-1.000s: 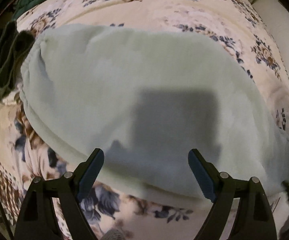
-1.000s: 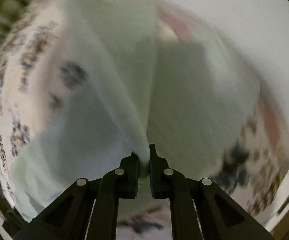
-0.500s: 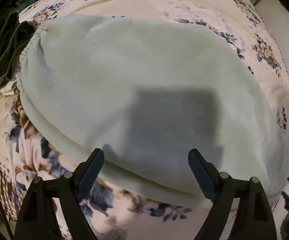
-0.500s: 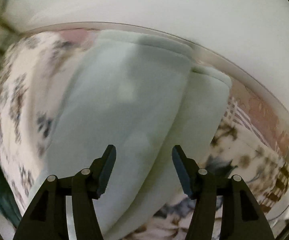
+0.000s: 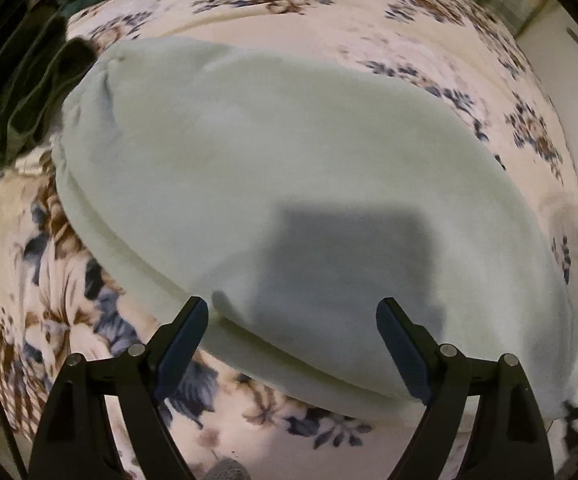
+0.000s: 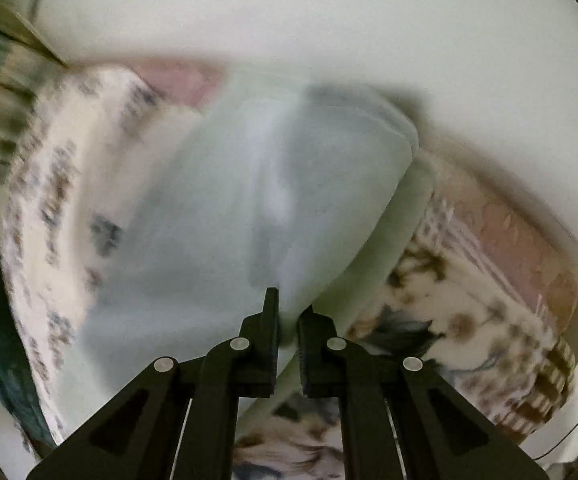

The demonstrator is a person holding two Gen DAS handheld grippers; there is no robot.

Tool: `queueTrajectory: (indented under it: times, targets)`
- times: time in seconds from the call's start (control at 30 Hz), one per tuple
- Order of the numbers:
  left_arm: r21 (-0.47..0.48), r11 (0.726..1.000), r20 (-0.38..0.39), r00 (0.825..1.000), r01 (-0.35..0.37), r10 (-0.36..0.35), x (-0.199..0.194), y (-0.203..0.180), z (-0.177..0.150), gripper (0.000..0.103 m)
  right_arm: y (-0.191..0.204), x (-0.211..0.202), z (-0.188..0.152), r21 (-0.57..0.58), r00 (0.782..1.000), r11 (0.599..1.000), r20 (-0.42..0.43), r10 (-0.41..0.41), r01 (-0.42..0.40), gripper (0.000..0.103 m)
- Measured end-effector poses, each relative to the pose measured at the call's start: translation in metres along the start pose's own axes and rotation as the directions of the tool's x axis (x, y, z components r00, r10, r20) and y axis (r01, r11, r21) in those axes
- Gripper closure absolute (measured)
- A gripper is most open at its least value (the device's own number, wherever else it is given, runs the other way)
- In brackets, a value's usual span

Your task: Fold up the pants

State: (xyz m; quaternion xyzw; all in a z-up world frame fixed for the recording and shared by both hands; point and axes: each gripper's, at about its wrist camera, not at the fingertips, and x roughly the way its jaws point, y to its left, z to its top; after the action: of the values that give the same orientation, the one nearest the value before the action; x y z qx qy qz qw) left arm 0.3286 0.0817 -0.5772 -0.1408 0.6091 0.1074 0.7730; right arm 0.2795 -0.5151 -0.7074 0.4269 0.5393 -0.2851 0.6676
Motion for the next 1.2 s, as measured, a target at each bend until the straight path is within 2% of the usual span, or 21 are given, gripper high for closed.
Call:
queueTrajectory:
  times: [0.03, 0.1, 0.17, 0.2, 0.23, 0.27, 0.3, 0.37, 0.43, 0.5, 0.57, 0.67, 0.73, 0.8, 0.83, 0.9, 0.93, 0.97, 1.03, 1.13, 1.2]
  targets:
    - [-0.018, 1.000, -0.011, 1.000, 0.014, -0.014, 0.002, 0.005, 0.000, 0.017, -0.003, 0.021, 0.002, 0.018, 0.998, 1.000, -0.067, -0.018, 0.019, 0.085]
    - [-0.045, 0.998, -0.029, 0.998, 0.046, -0.047, 0.002, 0.013, 0.000, 0.017, -0.007, 0.037, -0.002, 0.070, 0.988, 0.997, -0.151, -0.017, 0.028, 0.078]
    - [-0.073, 0.995, -0.042, 0.996, 0.075, -0.078, -0.001, 0.026, 0.002, 0.017, 0.003, 0.028, -0.022, 0.115, 0.984, 0.993, -0.171, 0.053, -0.033, 0.061]
    - [-0.082, 0.994, -0.045, 0.996, 0.078, -0.082, -0.003, 0.030, 0.003, 0.017, 0.014, 0.020, -0.038, 0.114, 0.980, 0.990, -0.171, 0.104, -0.085, 0.043]
    - [-0.094, 0.992, -0.052, 0.995, 0.078, -0.083, -0.006, 0.038, 0.005, 0.017, 0.026, 0.011, -0.056, 0.100, 0.976, 0.988, -0.173, 0.130, -0.114, 0.031]
    - [-0.110, 0.991, -0.054, 0.995, 0.076, -0.083, -0.010, 0.047, 0.008, 0.017, 0.037, 0.004, -0.074, 0.078, 0.974, 0.988, -0.174, 0.144, -0.132, 0.030]
    - [-0.126, 0.990, -0.051, 0.996, 0.070, -0.077, -0.014, 0.056, 0.011, 0.017, 0.052, 0.000, -0.093, 0.045, 0.969, 0.986, -0.184, 0.166, -0.161, 0.030]
    - [-0.179, 0.982, -0.035, 0.997, 0.061, -0.068, -0.021, 0.078, 0.021, 0.017, 0.086, 0.002, -0.133, -0.018, 0.943, 0.970, -0.240, 0.231, -0.242, 0.030]
    - [-0.241, 0.970, -0.025, 0.999, 0.040, -0.047, -0.023, 0.106, 0.037, 0.017, 0.125, 0.022, -0.172, -0.079, 0.904, 0.949, -0.337, 0.264, -0.306, 0.030]
    - [-0.302, 0.953, -0.022, 0.999, 0.023, -0.031, -0.019, 0.132, 0.054, 0.017, 0.153, 0.046, -0.203, -0.112, 0.877, 0.940, -0.409, 0.253, -0.324, 0.030]
    - [-0.370, 0.929, -0.017, 0.999, 0.028, -0.037, -0.009, 0.157, 0.070, 0.018, 0.169, 0.071, -0.228, -0.085, 0.847, 0.939, -0.466, 0.257, -0.332, 0.030]
    - [-0.401, 0.916, -0.046, 0.998, 0.013, -0.034, 0.012, 0.174, 0.088, 0.018, 0.182, 0.096, -0.249, -0.037, 0.830, 0.943, -0.486, 0.273, -0.332, 0.030]
    - [-0.404, 0.915, -0.082, 0.996, 0.008, -0.045, 0.030, 0.180, 0.097, 0.019, 0.187, 0.102, -0.254, -0.040, 0.852, 0.950, -0.456, 0.259, -0.311, 0.032]
    - [-0.404, 0.915, -0.097, 0.994, -0.004, -0.038, 0.041, 0.184, 0.107, 0.040, 0.192, 0.104, -0.256, -0.032, 0.872, 0.956, -0.418, 0.253, -0.293, 0.032]
    - [-0.395, 0.919, -0.093, 0.995, -0.014, -0.025, 0.044, 0.185, 0.111, 0.046, 0.195, 0.105, -0.258, -0.038, 0.879, 0.959, -0.411, 0.242, -0.282, 0.032]
    - [-0.372, 0.928, -0.068, 0.998, -0.014, -0.012, 0.045, 0.183, 0.114, 0.078, 0.198, 0.105, -0.260, -0.034, 0.884, 0.962, -0.404, 0.235, -0.271, 0.032]
    - [-0.344, 0.939, -0.053, 0.999, -0.020, 0.002, 0.043, 0.180, 0.113, 0.083, 0.200, 0.105, -0.260, -0.034, 0.885, 0.961, -0.400, 0.238, -0.274, 0.033]
    - [-0.323, 0.946, -0.038, 0.999, -0.027, 0.015, 0.039, 0.180, 0.113, 0.087, 0.201, 0.103, -0.261, -0.050, 0.888, 0.961, -0.398, 0.232, -0.274, 0.035]
    - [-0.304, 0.952, -0.003, 1.000, -0.023, 0.023, 0.024, 0.183, 0.101, 0.089, 0.207, 0.103, -0.262, -0.092, 0.904, 0.963, -0.378, 0.202, -0.254, 0.069]
    - [-0.306, 0.952, 0.030, 1.000, 0.007, 0.002, -0.002, 0.195, 0.081, 0.090, 0.204, 0.087, -0.263, -0.149, 0.921, 0.958, -0.344, 0.182, -0.245, 0.083]
    - [-0.294, 0.956, 0.029, 1.000, 0.008, 0.001, -0.011, 0.199, 0.073, 0.090, 0.208, 0.079, -0.264, -0.189, 0.926, 0.951, -0.337, 0.170, -0.244, 0.085]
